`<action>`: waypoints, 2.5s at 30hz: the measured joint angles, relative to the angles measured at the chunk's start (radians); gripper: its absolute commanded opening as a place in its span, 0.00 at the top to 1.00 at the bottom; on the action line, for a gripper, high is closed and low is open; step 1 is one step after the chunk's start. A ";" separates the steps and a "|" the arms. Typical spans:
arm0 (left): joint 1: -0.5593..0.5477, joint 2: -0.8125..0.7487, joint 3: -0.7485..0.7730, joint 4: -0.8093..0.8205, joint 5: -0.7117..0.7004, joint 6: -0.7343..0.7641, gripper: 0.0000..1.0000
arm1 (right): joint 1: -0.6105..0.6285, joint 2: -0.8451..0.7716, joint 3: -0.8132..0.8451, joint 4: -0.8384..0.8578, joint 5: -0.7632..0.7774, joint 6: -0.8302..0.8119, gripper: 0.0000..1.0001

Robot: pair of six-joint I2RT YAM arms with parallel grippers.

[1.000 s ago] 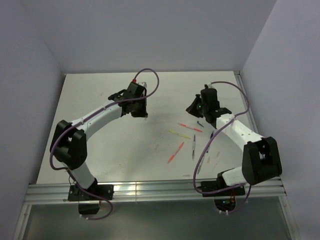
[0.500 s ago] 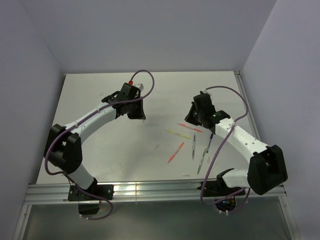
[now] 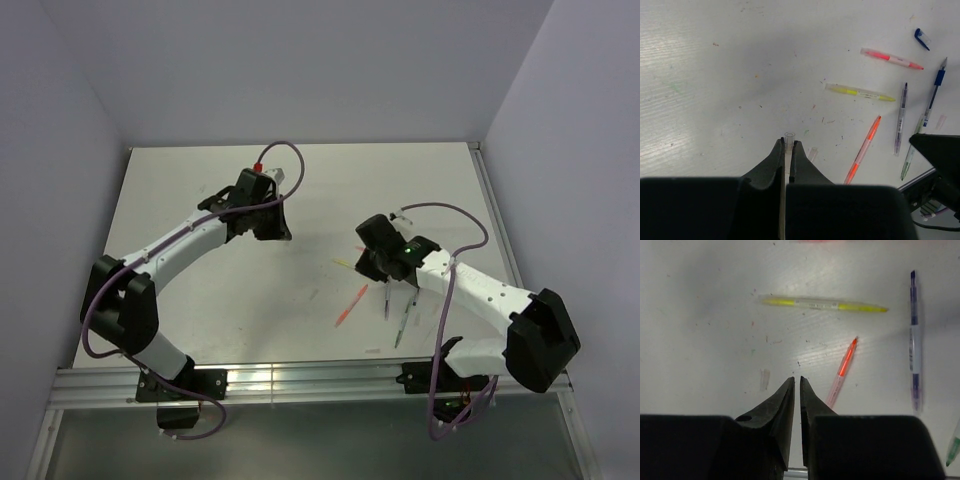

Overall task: Insert the pens into the pen caps
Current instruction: Pick up the pen from the center of the board.

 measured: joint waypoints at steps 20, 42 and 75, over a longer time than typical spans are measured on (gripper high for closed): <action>0.000 -0.093 -0.085 0.068 0.056 -0.074 1.00 | 0.161 0.145 0.002 -0.153 0.129 0.263 0.60; 0.000 -0.093 -0.087 0.068 0.056 -0.074 1.00 | 0.163 0.272 0.008 -0.118 0.133 0.269 0.62; 0.000 -0.093 -0.093 0.071 0.055 -0.074 1.00 | 0.179 0.315 -0.005 -0.064 0.110 0.223 1.00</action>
